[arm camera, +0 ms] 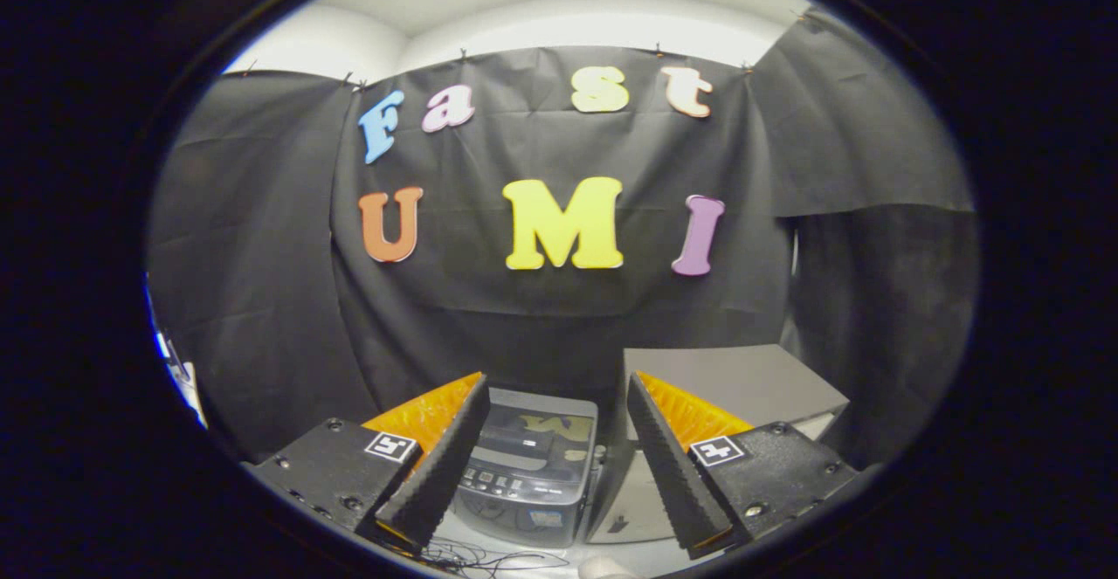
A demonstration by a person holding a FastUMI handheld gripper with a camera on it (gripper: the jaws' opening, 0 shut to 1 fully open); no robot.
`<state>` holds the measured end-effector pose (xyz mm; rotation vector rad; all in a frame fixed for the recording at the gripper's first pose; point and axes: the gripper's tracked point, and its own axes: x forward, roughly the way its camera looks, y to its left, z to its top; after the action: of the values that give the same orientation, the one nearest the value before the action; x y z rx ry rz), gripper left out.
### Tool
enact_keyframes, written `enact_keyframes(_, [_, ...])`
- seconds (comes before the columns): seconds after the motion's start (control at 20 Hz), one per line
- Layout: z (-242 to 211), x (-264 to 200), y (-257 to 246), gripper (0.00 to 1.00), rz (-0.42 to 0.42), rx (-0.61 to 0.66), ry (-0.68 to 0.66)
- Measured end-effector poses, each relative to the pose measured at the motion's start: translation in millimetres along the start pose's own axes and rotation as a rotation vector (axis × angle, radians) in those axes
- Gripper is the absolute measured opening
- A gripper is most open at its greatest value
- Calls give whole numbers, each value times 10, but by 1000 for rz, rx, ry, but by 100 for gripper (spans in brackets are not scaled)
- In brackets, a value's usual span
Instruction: Put the clothes into the washing machine and then close the washing machine lid.
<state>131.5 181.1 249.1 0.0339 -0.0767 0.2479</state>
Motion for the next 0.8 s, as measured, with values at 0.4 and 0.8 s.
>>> enact_keyframes(0.4, [-571,-897,-1462,99,-132,42,6])
enact_keyframes(0.8, [-1034,-1653,-2108,99,-190,53,8])
